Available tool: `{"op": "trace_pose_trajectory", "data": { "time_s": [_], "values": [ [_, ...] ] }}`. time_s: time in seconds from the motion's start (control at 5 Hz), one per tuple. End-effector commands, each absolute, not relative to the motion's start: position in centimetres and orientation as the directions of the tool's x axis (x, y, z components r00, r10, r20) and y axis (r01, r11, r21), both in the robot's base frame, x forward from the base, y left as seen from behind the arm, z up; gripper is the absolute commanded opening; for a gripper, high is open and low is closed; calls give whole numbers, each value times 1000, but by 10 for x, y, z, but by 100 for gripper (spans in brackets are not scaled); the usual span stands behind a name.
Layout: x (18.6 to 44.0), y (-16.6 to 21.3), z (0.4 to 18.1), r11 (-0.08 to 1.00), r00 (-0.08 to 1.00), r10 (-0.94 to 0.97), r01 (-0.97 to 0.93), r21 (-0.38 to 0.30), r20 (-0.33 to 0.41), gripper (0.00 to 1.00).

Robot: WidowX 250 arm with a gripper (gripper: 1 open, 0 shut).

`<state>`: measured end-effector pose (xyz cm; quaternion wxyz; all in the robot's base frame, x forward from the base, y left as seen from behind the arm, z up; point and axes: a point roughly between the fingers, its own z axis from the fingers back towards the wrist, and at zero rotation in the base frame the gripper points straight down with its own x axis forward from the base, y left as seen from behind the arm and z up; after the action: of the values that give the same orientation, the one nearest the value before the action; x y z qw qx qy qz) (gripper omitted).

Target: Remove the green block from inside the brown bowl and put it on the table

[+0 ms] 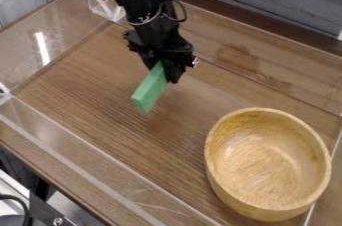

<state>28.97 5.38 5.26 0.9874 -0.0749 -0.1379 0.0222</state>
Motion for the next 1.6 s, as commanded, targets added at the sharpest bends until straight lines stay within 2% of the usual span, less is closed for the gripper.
{"op": "trace_pose_trajectory", "data": {
  "time_s": [0.0, 1.4],
  "values": [
    [293, 59, 59, 988, 950, 77, -32, -152, 302, 0],
    [292, 67, 46, 978, 952, 129, -76, -196, 277, 0]
  ]
}}
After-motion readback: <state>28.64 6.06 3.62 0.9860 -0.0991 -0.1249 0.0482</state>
